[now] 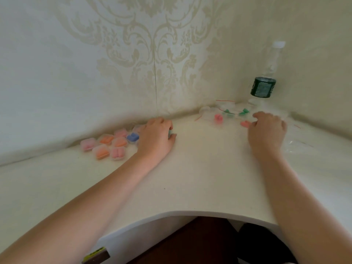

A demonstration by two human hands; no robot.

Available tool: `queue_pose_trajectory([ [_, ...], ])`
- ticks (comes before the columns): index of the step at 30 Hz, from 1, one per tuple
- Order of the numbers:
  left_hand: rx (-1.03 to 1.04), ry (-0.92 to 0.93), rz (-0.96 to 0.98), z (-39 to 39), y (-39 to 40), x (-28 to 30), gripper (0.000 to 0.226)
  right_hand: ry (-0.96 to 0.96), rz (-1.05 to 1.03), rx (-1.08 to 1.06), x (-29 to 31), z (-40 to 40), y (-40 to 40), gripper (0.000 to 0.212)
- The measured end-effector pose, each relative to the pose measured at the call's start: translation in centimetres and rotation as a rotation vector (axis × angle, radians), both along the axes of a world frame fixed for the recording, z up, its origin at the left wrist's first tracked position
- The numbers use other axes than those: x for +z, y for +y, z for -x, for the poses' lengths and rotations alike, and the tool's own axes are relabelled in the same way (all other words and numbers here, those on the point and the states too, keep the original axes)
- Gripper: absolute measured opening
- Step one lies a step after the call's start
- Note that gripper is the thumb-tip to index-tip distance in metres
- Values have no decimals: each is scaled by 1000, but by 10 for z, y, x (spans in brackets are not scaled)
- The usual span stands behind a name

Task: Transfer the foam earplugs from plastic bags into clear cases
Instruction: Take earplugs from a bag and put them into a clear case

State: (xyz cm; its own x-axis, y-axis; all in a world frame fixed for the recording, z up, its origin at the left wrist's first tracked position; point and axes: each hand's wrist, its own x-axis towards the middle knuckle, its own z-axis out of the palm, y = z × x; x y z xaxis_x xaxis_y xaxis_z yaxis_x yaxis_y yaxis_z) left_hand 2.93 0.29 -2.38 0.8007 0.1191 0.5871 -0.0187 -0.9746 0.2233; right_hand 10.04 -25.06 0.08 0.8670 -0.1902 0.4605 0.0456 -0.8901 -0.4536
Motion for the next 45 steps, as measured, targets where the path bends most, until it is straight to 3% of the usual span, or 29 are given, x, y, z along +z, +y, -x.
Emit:
queue_pose_trajectory([
  [2, 53, 6, -98, 0, -5, 4, 23, 121, 46, -41, -13, -3, -4, 31],
  [6, -104, -3, -179, -23, -25, 21, 22, -8, 81, -90, -12, -5, -2, 26],
  [11, -387, 226, -166, -74, -75, 25, 46, -194, 120, 2, -10, -4, 5, 18],
  [15, -398, 425, -227, -108, -106, 11, 47, -260, 123, 91, -15, -11, 8, 27],
  [19, -414, 241, 48, -115, -110, -6, 22, -248, 93, 135, -20, -17, 8, 34],
  [23, -466, 61, 206, -102, -106, -3, 15, -240, 7, 202, -18, -16, 10, 36],
  [28, -435, -175, 852, -76, -111, 11, 17, -167, -129, 382, -16, -16, 17, 37],
  [32, -462, -149, 1131, -60, -109, 22, 12, -156, -481, 553, -8, -13, 24, 15],
  [38, -393, -84, 1189, -38, -72, 26, 12, 173, -1061, 699, 5, -4, 35, 3],
  [42, -286, -113, 941, -17, -43, 19, 17, 280, -1133, 775, 11, 5, 49, 6],
  [45, -186, -166, 922, -8, -23, 15, 21, 366, -1005, 772, 13, 12, 59, 4],
])
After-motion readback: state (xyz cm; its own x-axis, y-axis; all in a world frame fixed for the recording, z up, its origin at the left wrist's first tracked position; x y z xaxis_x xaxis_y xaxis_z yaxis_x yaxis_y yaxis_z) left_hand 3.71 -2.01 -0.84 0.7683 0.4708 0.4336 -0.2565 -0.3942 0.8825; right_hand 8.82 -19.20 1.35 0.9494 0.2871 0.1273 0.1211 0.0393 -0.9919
